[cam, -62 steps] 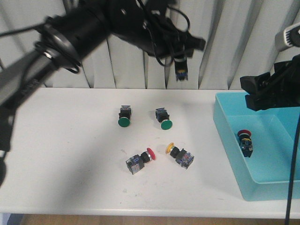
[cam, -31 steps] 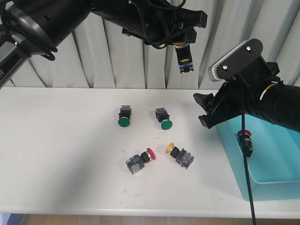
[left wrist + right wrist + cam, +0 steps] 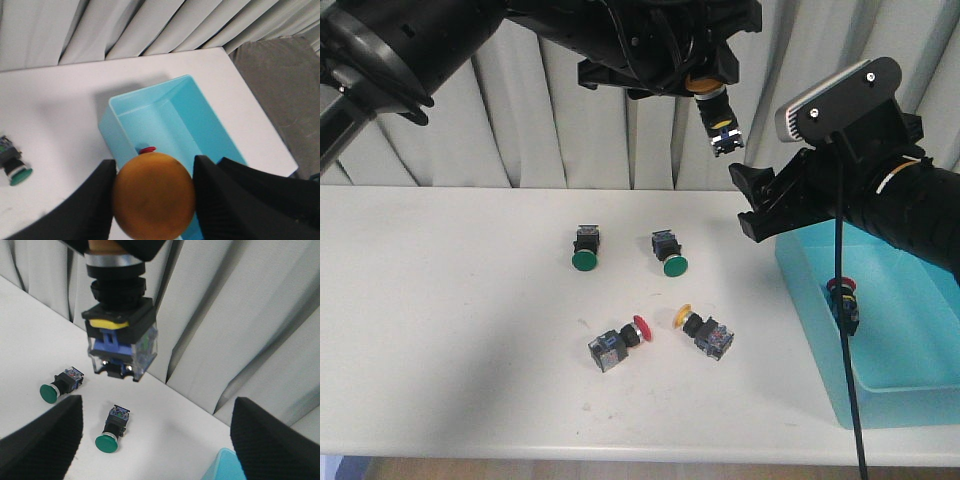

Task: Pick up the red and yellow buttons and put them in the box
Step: 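Grasp the yellow button with the right gripper and open the left gripper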

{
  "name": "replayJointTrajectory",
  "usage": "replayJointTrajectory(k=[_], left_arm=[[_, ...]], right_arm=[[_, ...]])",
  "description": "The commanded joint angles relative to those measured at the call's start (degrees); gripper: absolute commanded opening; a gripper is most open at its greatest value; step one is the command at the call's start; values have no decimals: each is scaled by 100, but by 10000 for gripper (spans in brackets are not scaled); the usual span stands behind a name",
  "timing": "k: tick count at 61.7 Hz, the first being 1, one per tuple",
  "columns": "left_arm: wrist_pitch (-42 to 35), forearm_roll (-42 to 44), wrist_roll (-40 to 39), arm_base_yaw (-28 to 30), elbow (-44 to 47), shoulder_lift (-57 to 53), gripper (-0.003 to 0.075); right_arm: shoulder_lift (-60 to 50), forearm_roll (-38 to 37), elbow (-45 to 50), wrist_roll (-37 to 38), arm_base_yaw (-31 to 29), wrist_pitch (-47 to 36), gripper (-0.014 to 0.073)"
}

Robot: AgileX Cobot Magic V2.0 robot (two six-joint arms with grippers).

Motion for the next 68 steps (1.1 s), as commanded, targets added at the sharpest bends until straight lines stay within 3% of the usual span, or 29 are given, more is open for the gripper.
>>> replayJointTrajectory(k=[1,2,3,20,28,33,46,59,68], left_arm=[[-492,-410,-294,-20,-174,-336,29],[-492,-457,-303,-20,-174,-336,29],[-475,-1257,-303,-20,-174,-336,35],[-147,-1380,-303,-20,-174,-336,42],[-93,-1519,-303,-20,-174,-336,44],[-86,-1587,-303,-20,-174,-336,46],[-47,-1562,-249,-20,-174,-336,46],[-16,-1530,671,-20,-174,-336,46],[82,-1575,761,-20,-174,-336,46]], right_arm=[[-132,-3,-163,-48,9,-463,594],[-132,-3,-163,-48,9,-475,594],[-132,2,-163,-42,9,-628,594],[-132,45,-163,34,9,-836,589],[-132,66,-163,300,9,-1020,530],[-132,61,-163,336,9,-1020,419],[-132,61,-163,417,9,-1014,-15],[-132,62,-163,424,9,-1000,-7],[-132,62,-163,424,9,-1000,-4]])
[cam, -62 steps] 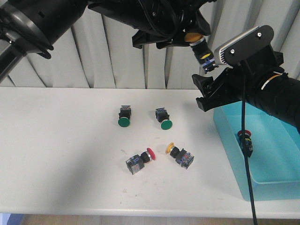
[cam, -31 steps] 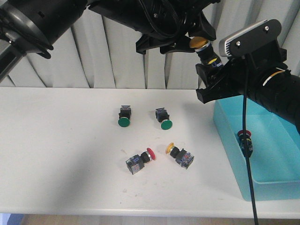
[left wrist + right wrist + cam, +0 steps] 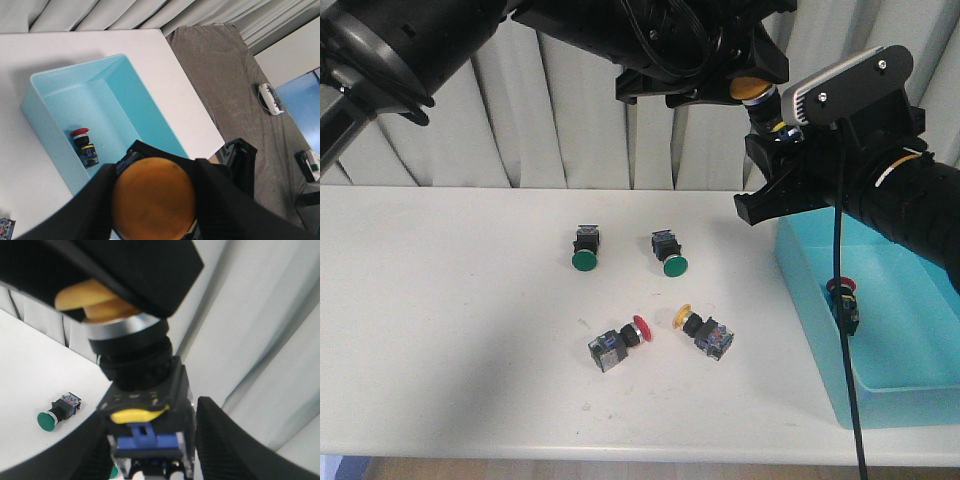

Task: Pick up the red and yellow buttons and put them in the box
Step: 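Grasp the yellow button with the right gripper and open the left gripper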

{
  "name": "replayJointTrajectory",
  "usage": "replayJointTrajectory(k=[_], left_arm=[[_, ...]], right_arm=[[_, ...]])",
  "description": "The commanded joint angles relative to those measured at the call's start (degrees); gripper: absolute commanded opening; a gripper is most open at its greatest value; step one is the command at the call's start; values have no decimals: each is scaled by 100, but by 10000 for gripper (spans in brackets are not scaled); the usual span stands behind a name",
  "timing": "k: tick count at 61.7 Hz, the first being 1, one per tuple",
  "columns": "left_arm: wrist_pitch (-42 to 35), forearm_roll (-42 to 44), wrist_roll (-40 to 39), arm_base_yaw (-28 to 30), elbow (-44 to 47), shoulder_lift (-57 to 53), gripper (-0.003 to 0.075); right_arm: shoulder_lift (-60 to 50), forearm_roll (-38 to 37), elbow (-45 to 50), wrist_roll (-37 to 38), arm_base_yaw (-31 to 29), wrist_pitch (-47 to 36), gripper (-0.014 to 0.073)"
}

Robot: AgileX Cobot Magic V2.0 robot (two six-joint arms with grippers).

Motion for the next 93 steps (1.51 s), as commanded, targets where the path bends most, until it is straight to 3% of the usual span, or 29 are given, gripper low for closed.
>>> replayJointTrajectory(k=[1,18,28,41,48,55,69,76,84,93], left_arm=[[-38,-97,180,-19,-174,-336,46],[119,-95,540,-19,-174,-336,93],[120,-101,1249,-19,-174,-336,242],[132,-99,1266,-19,-174,-336,498],[34,-99,1266,-19,-174,-336,552],[-100,-99,1274,-19,-174,-336,554],[-45,-83,1612,-19,-174,-356,517],[63,-13,2144,-19,-174,-409,440],[186,522,2487,-19,-180,-518,265],[218,1578,2475,-19,-180,-662,-12]], right_arm=[[-144,48,-175,97,-22,-514,-4],[-144,53,-175,97,-22,-514,-4],[-144,53,-175,97,-22,-509,-4],[-144,53,-175,97,-22,-501,-4],[-144,53,-175,97,-22,-415,-2],[-144,53,-175,97,-33,-380,0],[-144,64,-175,-307,-99,-380,4],[-144,424,-175,-222,-456,-360,8],[-164,982,-187,-203,-1116,-150,10],[-142,1113,-314,-226,-1712,408,13]])
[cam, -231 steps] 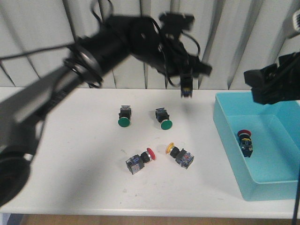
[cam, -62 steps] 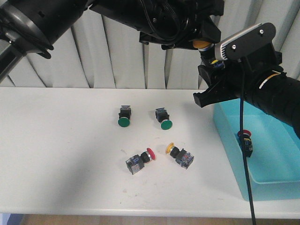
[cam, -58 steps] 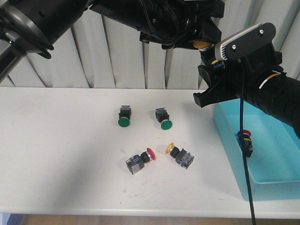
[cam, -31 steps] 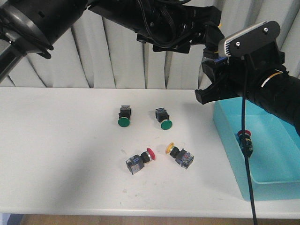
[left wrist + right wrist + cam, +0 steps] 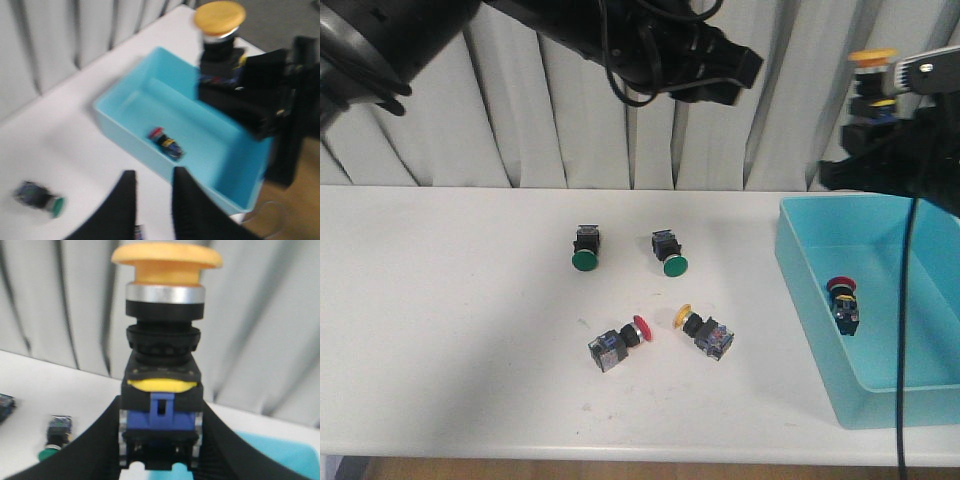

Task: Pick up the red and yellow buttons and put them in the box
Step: 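Lower the yellow button into the blue box with the right gripper and open it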

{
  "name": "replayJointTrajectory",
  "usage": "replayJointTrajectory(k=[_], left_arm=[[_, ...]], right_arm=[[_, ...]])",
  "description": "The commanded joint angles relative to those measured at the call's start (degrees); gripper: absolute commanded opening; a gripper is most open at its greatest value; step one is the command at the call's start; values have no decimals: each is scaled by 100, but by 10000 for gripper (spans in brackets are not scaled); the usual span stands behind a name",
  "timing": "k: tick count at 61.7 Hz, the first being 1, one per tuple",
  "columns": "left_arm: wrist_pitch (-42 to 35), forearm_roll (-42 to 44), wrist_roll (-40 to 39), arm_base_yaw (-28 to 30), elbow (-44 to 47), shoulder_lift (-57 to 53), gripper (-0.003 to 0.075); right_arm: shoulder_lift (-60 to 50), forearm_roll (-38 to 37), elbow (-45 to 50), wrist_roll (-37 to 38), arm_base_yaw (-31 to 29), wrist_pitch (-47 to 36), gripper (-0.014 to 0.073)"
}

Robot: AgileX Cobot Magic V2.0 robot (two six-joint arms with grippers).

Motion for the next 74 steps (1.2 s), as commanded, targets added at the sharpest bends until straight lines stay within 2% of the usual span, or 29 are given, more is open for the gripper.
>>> replayJointTrajectory(k=[1,11,23,33,48,62,74], left_arm=[[-273,589,19,-14,-180,-460,-9],[-55,1388,11,-14,-180,-544,-8],[735,2470,-36,107,-172,-627,-7],[630,2344,-347,492,-172,-734,-6],[569,2060,-313,841,145,-806,-6],[433,2051,-323,984,832,-826,-6],[496,2046,-323,984,989,-826,-6]], right_arm=[[-142,77,-283,-34,-368,32,13],[121,112,-308,-17,-872,405,17],[771,150,-308,164,-1312,901,22],[1332,100,-308,206,-1494,1207,29],[1993,113,-308,297,-1808,1354,46],[2505,49,-308,290,-1851,1225,146],[2889,-22,-308,290,-1851,1225,241]])
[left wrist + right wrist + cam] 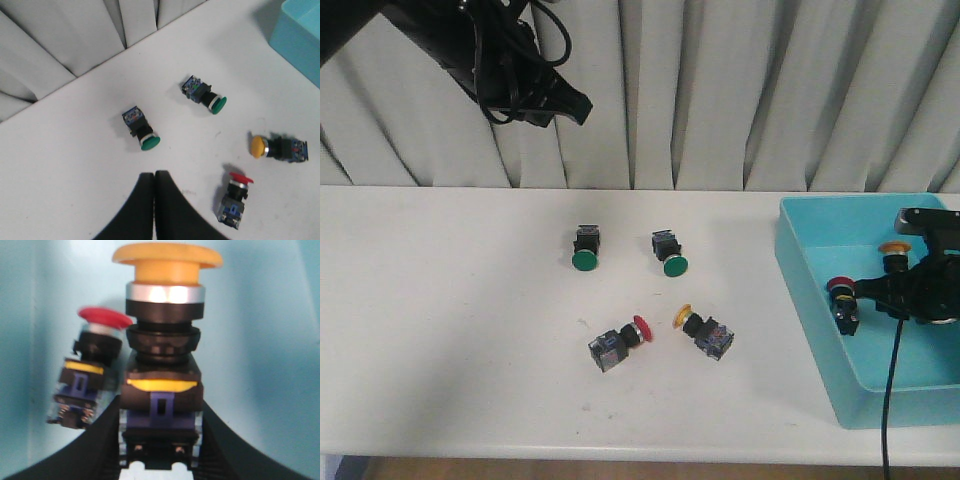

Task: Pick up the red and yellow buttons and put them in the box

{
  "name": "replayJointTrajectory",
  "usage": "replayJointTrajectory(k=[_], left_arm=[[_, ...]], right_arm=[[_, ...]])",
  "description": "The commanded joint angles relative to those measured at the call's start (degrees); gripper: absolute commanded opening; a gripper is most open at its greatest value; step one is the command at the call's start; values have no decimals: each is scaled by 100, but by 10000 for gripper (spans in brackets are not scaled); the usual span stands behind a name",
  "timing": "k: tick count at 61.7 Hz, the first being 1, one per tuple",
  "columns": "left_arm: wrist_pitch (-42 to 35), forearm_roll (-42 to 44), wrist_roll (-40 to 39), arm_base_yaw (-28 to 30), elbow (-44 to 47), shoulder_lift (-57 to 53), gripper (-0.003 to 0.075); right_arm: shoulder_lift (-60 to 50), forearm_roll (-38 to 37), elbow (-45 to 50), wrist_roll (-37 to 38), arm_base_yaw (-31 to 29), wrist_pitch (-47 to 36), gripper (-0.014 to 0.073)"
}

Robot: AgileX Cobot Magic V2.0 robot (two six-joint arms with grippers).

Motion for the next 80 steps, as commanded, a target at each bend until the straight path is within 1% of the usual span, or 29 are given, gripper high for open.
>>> replayJointTrajectory(k=[1,12,18,28,31,36,46,50,56,62,69,73,80], left_arm=[[-279,-66,-41,3,-114,-322,-6],[-291,-259,-41,3,-114,-353,-6],[-291,-304,-41,3,-114,-371,-6],[-273,-302,-41,3,-114,-426,-6],[-273,-302,-41,3,-114,-445,-6],[-282,-284,-41,3,-114,-492,-6],[-342,-284,-41,3,-114,-580,-6],[-367,-284,-41,3,-114,-626,-6],[-392,-284,-41,3,-114,-659,-6],[-399,-304,-41,3,-114,-685,-6],[-434,-448,-41,3,-114,-714,-6],[-436,-508,-41,3,-114,-724,-6],[-436,-600,-41,3,-114,-724,-6]], right_arm=[[-76,-26,-167,-12,-32,-272,247],[65,-38,-167,-31,-32,-300,310],[65,-44,-231,-80,-32,-268,370],[48,-50,-598,-203,-32,417,481],[13,-44,-773,-203,-32,649,500],[-142,25,-1030,-203,-14,1015,509],[-878,409,-1505,-288,-13,1363,497],[-1280,566,-1632,-404,-13,1379,491],[-1975,999,-1712,-713,-13,1236,477],[-2664,1534,-1712,-1195,-13,1039,462],[-3263,2092,-1708,-1673,-13,1057,431],[-3570,2293,-1679,-1794,-13,1111,388],[-3891,2464,-1660,-1835,-13,1298,227]])
